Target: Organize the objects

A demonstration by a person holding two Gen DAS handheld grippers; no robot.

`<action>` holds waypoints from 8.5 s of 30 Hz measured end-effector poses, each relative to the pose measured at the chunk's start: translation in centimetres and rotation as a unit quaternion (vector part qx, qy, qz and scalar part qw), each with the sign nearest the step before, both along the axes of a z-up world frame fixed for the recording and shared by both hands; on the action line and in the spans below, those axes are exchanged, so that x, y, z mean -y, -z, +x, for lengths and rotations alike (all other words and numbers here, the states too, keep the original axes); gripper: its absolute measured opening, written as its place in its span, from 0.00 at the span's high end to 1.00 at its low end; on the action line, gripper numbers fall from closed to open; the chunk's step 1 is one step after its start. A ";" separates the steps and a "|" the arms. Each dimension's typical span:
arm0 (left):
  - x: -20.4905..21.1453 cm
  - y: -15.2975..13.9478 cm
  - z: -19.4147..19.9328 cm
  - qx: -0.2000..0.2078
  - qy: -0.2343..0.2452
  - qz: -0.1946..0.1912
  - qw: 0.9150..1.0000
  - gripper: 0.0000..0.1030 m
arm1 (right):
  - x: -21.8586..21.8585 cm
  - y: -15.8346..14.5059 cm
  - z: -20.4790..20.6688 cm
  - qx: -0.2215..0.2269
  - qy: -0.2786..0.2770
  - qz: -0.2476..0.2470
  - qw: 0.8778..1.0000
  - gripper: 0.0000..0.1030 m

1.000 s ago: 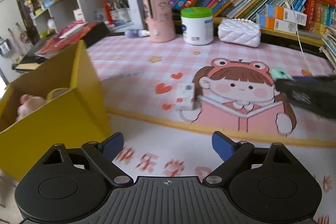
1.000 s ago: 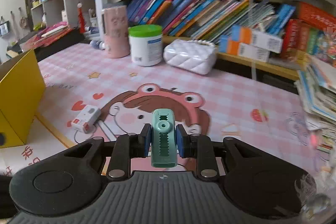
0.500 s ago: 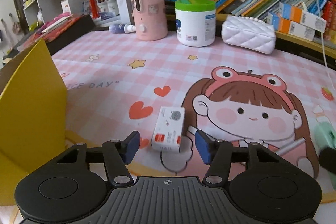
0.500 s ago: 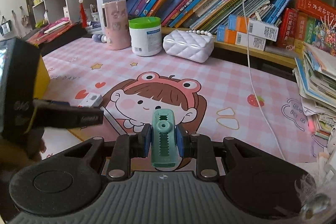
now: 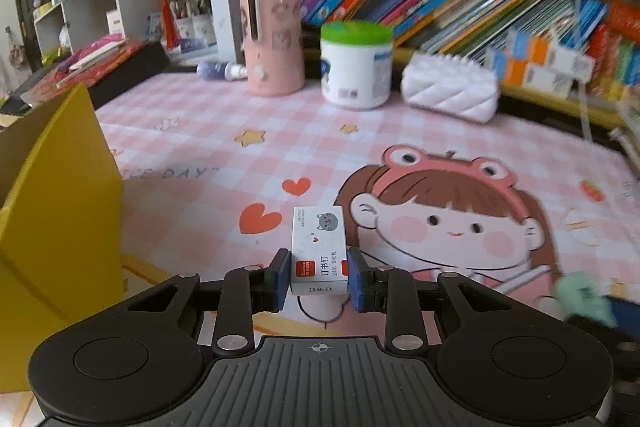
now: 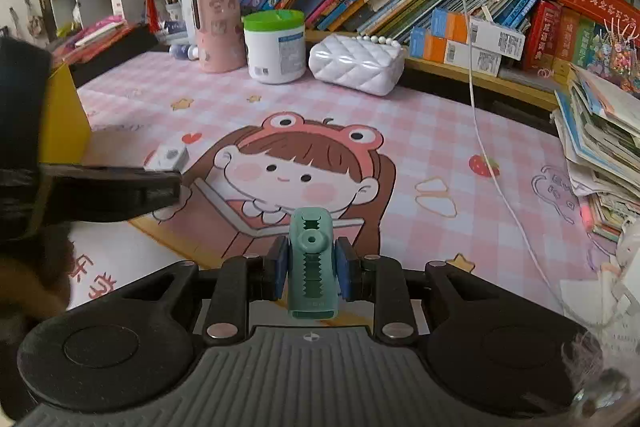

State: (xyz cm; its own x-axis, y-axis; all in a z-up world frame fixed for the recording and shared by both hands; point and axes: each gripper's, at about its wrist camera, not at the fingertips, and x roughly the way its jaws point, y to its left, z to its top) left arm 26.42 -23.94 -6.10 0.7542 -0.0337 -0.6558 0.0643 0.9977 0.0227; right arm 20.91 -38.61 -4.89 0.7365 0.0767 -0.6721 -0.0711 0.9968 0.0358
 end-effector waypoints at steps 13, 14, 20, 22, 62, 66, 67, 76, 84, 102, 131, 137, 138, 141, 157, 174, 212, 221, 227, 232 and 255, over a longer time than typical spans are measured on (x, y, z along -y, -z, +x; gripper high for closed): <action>-5.9 -3.3 -9.2 0.021 0.005 -0.029 0.999 0.73 | -5.5 0.1 -3.0 -0.035 0.011 0.001 0.999 0.77; -6.6 -3.4 -9.9 0.020 0.003 -0.031 0.999 0.73 | -6.1 0.0 -3.4 -0.035 0.007 0.001 0.999 0.77; -10.8 -4.3 -14.5 0.029 -0.014 -0.038 0.999 0.73 | -10.4 -0.9 -6.3 -0.034 -0.013 0.002 0.999 0.77; -12.1 -4.6 -15.8 0.033 -0.020 -0.037 0.999 0.73 | -11.8 -1.2 -7.3 -0.035 -0.019 0.003 0.999 0.77; -25.1 -7.7 -27.6 0.100 -0.051 -0.041 0.993 0.73 | -26.3 -4.3 -18.7 0.010 -0.071 0.000 0.997 0.77; -24.8 -7.8 -26.7 0.105 -0.051 -0.040 0.992 0.73 | -26.2 -4.5 -17.9 0.017 -0.074 -0.002 0.997 0.77; -24.7 -7.8 -26.5 0.106 -0.052 -0.038 0.992 0.73 | -26.1 -4.6 -17.6 0.019 -0.075 -0.002 0.997 0.77; -24.3 -9.1 -23.0 0.127 -0.077 -0.019 0.989 0.73 | -25.9 -5.7 -12.9 0.042 -0.099 0.010 0.994 0.77; -24.3 -10.3 -18.0 0.150 -0.121 0.003 0.981 0.73 | -26.0 -8.4 -6.5 0.106 -0.142 0.016 0.984 0.77; -24.8 -7.3 -10.2 0.063 -0.175 0.036 0.982 0.73 | -30.2 -5.3 4.7 0.035 -0.282 -0.028 0.958 0.77; -24.2 -6.0 -10.5 0.044 -0.181 0.041 0.982 0.37 | -28.6 -4.6 3.2 0.003 -0.176 -0.040 0.984 0.65; -24.6 -6.1 -11.2 0.049 -0.162 0.037 0.985 0.37 | -28.0 -4.6 1.2 0.002 -0.114 -0.035 0.993 0.64; -24.7 -6.1 -11.2 0.048 -0.159 0.034 0.985 0.37 | -27.8 -4.6 0.8 0.002 -0.103 -0.033 0.994 0.64; -24.8 -6.1 -11.3 0.046 -0.137 0.032 0.989 0.38 | -27.5 -4.6 -0.4 0.000 -0.074 -0.030 0.997 0.63; -26.2 -9.4 -17.0 0.108 -0.097 -0.002 0.989 0.20 | -27.6 -8.4 -8.8 0.136 0.005 -0.058 0.989 0.26; -23.3 -7.5 -23.5 0.074 -0.034 0.022 0.996 0.07 | -24.0 -6.1 -18.3 0.070 0.175 -0.076 0.979 0.04; -19.2 -5.7 -24.9 0.034 -0.010 0.082 0.996 0.03 | -21.0 -3.5 -21.9 -0.006 0.261 -0.095 0.961 0.00; -19.5 -5.5 -24.4 0.021 -0.015 0.075 0.997 0.03 | -21.2 -3.3 -21.7 -0.008 0.259 -0.099 0.961 0.00; -19.4 -5.4 -24.2 0.014 -0.015 0.074 0.997 0.03 | -21.4 -3.3 -21.6 -0.010 0.259 -0.101 0.961 0.00; -19.4 -5.3 -24.2 0.010 -0.014 0.073 0.997 0.03 | -21.3 -3.3 -21.6 -0.010 0.259 -0.101 0.961 0.00; -19.3 -5.2 -24.4 0.009 -0.011 0.072 0.997 0.03 | -21.2 -3.2 -21.6 -0.011 0.259 -0.101 0.961 0.00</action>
State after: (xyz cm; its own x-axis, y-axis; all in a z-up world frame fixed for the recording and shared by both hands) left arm 2.03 -4.67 -0.85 0.7654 0.0760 -0.6390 0.0416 0.9851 0.1670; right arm -0.73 -17.39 -1.68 0.6265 -0.4296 -0.6504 0.4345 0.8852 -0.1662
